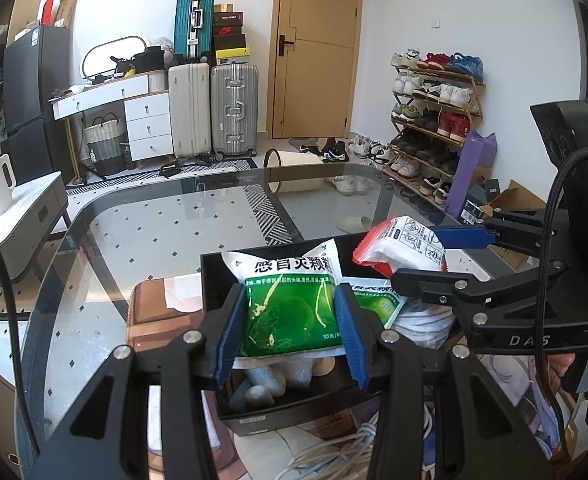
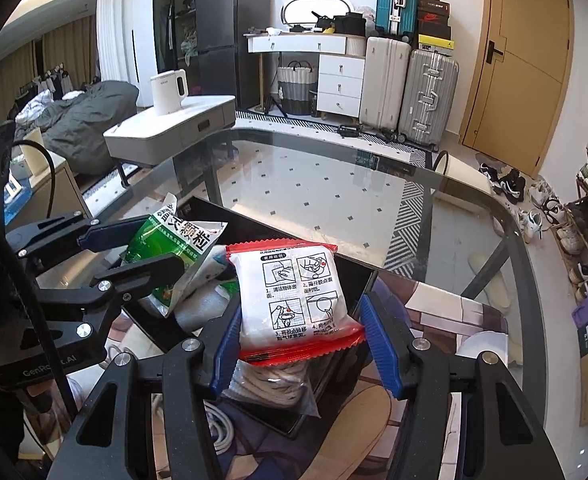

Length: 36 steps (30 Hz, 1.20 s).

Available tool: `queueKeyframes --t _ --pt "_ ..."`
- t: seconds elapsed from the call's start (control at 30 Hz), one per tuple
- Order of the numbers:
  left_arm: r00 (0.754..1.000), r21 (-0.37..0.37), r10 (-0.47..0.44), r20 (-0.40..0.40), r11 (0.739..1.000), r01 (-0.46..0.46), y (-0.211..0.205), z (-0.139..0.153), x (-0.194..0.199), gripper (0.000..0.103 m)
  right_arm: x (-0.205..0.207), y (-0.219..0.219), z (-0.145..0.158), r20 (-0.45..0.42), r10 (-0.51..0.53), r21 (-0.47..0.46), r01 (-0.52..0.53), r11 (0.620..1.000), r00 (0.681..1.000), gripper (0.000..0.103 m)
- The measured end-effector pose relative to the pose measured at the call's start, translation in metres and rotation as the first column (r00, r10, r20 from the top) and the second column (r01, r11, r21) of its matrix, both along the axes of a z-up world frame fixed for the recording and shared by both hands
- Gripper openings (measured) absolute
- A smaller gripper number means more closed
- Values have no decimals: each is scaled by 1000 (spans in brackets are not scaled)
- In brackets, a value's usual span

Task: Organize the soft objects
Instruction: 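Lower the green packet into the box with the left gripper while the right lowers the snack packet in, then release both packets and withdraw both grippers from the box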

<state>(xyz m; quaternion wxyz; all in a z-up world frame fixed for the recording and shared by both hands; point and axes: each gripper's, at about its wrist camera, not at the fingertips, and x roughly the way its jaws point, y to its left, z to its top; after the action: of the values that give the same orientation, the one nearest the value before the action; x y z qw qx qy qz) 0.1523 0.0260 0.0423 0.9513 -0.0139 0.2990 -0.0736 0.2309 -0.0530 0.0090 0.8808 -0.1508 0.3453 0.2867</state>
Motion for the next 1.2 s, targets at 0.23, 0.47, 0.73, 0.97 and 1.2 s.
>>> queueKeyframes --t 0.23,0.47,0.73,0.97,1.2 --pt "1000 20 2 -17 1000 -2 -5 -7 7 44 8 6 -8 6 6 -44 -6 999 1000 58" --pt "1000 32 0 -31 999 1 -8 -12 11 44 7 11 -8 24 31 -80 -29 996 999 58" --pt "999 46 0 -32 999 2 -8 -14 13 44 10 21 -16 6 77 -122 -76 990 997 58" --pt "1000 64 -1 -29 998 3 -9 -15 13 44 19 22 -21 -18 87 -130 -89 988 996 58" --pt "999 11 9 -33 1000 -8 -4 -10 5 56 12 9 -7 76 65 -97 -57 994 995 74"
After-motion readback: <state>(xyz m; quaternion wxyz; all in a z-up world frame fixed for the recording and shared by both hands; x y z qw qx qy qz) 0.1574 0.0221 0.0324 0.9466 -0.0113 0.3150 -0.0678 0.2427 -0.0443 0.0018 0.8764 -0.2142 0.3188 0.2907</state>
